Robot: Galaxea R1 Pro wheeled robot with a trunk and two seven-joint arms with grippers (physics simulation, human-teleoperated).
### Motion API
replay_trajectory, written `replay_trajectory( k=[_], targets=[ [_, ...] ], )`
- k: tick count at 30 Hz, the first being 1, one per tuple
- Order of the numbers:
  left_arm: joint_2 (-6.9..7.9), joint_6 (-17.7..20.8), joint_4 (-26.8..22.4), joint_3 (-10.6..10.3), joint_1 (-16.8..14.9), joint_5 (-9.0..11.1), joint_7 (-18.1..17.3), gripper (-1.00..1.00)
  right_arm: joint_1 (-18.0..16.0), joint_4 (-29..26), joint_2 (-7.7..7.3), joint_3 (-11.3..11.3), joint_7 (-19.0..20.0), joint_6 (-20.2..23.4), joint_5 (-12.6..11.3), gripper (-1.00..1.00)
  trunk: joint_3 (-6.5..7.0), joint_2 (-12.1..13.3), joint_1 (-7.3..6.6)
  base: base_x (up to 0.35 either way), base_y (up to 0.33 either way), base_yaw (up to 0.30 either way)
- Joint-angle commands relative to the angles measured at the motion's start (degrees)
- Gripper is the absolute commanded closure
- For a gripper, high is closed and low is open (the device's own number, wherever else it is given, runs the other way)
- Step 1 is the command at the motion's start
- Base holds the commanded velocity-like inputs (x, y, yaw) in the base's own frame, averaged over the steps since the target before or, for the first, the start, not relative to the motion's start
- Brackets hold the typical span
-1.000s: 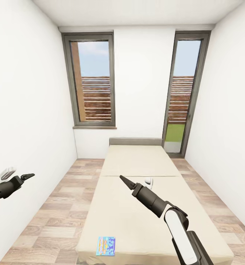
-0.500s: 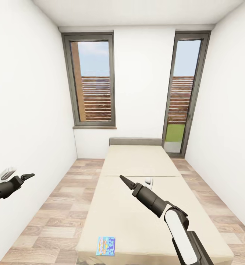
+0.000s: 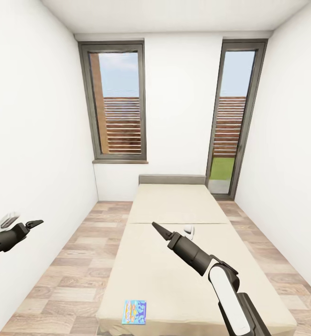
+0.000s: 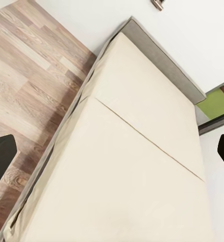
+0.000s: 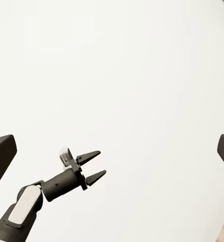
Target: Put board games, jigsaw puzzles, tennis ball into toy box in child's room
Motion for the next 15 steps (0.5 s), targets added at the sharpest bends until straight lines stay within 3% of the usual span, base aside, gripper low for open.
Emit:
replay_trajectory(
  k=[1, 15],
  targets=[
    [0.00, 0.45, 0.00, 0.14, -0.04, 0.20, -0.06, -1.00, -0.02, 0.00, 0.02, -0.07, -0.03, 0.27, -0.43, -1.00, -0.03, -0.04, 0.02, 0.000, 0.000, 0.000],
    [0.01, 0.45, 0.00, 0.21, -0.04, 0.20, -0.06, -1.00, -0.02, 0.00, 0.00, -0.04, -0.03, -1.38, -0.57, -1.00, -0.03, -0.04, 0.02, 0.000, 0.000, 0.000]
  ],
)
